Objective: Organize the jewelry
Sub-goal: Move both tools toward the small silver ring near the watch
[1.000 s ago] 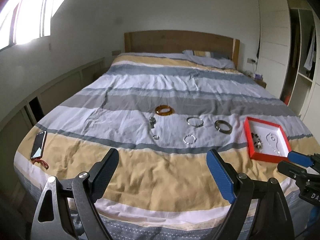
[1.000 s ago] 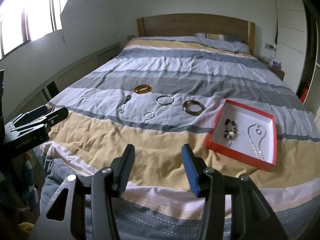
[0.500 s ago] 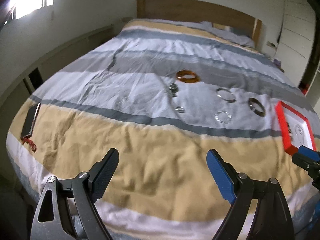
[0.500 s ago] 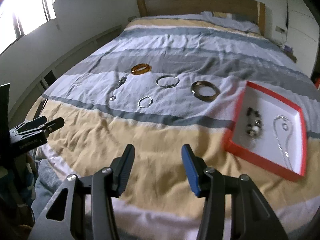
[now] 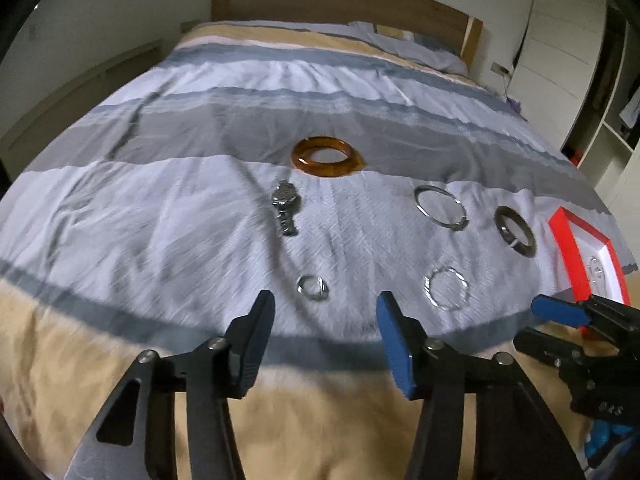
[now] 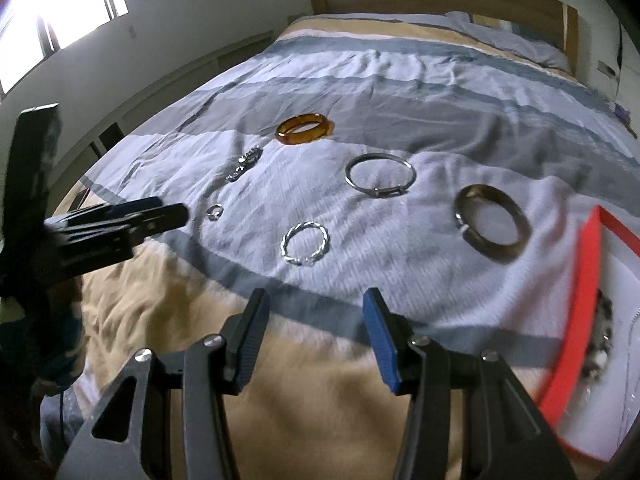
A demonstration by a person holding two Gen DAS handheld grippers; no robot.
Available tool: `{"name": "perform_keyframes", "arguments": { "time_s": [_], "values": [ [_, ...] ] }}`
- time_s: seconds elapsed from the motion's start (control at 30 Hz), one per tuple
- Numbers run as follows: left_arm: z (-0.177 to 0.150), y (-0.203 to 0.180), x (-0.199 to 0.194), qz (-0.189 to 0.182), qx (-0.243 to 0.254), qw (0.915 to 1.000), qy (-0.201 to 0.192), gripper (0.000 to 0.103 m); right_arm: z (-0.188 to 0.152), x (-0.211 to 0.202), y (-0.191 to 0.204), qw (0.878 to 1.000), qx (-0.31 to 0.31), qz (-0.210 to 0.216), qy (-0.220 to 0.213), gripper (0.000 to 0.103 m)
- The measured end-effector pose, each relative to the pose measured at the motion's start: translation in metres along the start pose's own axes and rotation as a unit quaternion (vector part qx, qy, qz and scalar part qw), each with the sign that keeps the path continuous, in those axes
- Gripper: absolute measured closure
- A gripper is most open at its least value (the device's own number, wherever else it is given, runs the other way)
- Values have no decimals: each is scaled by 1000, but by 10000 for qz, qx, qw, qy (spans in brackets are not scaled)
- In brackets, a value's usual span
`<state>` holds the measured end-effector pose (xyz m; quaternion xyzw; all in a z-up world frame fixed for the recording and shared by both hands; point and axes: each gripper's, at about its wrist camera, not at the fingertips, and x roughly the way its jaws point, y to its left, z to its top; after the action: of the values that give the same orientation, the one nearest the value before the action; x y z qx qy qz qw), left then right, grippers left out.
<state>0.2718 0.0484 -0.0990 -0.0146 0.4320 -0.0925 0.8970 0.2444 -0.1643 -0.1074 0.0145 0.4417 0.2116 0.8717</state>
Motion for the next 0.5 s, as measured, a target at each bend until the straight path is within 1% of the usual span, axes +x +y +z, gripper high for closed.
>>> {"name": "perform_keyframes", "arguments": {
  "time_s": [0.07, 0.17, 0.27, 0.5],
  "values": [
    [2, 2, 14, 31, 26, 10000, 87, 62, 0, 8, -2, 10000, -5, 44, 36, 56],
    [0, 6, 35, 103, 62, 9997, 229, 66, 3, 22, -2, 9998, -82, 133, 92, 56],
    [-3, 8, 48, 111, 57, 9995, 277, 67, 7, 33, -1, 9996, -147, 198, 119, 56],
    [-5, 7, 57, 163, 149, 9995, 210, 68, 22, 58, 8, 9989, -394, 216, 127, 57]
  ]
}}
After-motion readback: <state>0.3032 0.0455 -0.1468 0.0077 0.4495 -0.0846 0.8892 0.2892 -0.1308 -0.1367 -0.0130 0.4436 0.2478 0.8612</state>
